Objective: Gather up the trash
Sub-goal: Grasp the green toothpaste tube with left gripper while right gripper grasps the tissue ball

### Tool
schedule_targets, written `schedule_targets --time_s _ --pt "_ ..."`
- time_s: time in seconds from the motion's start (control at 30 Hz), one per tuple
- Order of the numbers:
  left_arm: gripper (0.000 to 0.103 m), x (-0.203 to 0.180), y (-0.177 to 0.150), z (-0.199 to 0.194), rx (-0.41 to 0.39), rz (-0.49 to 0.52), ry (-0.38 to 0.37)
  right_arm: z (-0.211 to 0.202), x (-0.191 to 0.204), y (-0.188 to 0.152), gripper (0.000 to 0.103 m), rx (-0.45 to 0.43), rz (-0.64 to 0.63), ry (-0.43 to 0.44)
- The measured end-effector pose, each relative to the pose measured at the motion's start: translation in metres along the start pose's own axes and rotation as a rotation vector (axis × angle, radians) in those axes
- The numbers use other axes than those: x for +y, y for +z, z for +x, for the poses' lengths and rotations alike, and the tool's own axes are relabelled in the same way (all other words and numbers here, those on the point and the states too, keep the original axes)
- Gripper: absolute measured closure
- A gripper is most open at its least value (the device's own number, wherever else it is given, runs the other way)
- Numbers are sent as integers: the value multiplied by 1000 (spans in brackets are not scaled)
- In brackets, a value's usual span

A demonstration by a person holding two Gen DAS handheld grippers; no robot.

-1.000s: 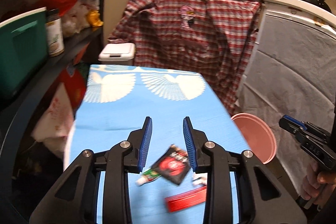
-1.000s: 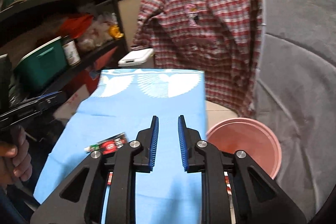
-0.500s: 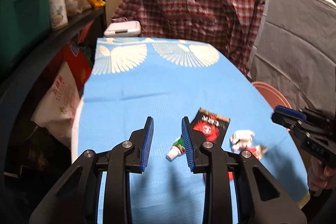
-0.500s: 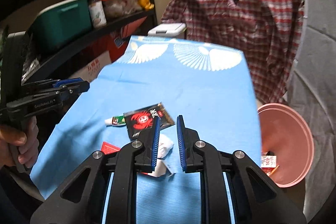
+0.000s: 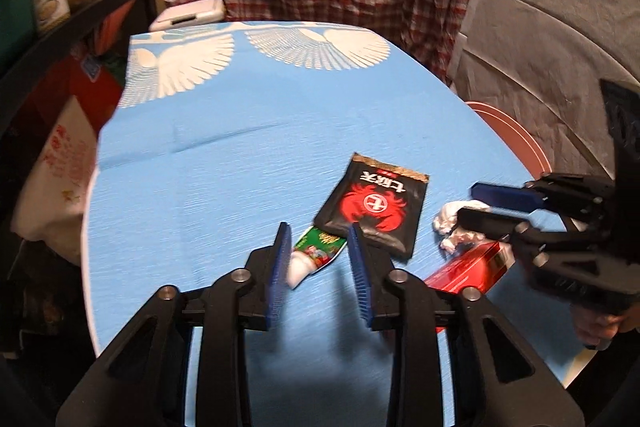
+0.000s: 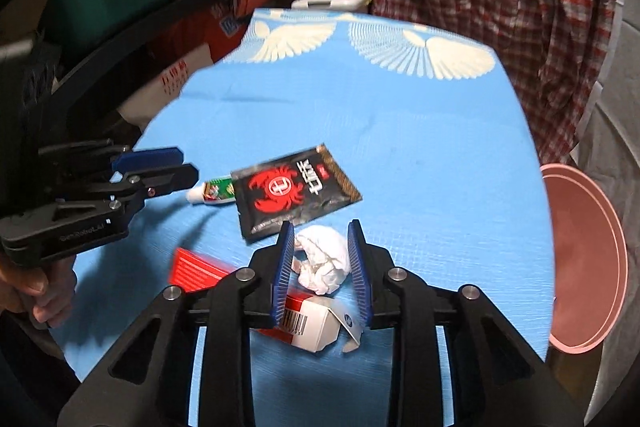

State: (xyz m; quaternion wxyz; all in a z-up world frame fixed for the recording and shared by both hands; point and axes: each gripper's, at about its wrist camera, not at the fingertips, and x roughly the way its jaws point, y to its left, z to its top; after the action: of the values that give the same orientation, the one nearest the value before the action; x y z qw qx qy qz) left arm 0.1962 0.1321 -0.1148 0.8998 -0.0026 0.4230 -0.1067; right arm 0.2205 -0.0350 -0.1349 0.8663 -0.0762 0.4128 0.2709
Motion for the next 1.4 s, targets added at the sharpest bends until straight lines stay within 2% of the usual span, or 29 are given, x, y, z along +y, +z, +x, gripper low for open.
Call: schedule_targets --time_s 0.03,0.07,0.27,0.43,0.5,0.63,0.8,1.07,1.4 --pt "60 -1 0 4 8 5 0 4 0 0 71 9 0 -3" --pt "59 -1 -1 9 24 11 -2 6 0 0 71 14 -2 -5" --pt "59 2 -11 33 110 52 13 12 -4 1 71 39 5 -1" --pt "59 1 -10 38 110 53 16 15 -6 1 71 55 11 4" --pt "60 0 -10 40 111 57 17 14 -7 1 75 56 9 5" --pt "73 -1 -8 41 126 66 34 14 -5 0 85 55 3 3" --pt "75 3 -6 37 138 49 51 2 -5 3 87 20 8 -2" --pt "75 20 -2 19 122 -45 121 -22 -9 7 87 -49 25 -12" --pt "75 23 12 -20 17 -120 151 -49 -20 6 87 -107 54 -17"
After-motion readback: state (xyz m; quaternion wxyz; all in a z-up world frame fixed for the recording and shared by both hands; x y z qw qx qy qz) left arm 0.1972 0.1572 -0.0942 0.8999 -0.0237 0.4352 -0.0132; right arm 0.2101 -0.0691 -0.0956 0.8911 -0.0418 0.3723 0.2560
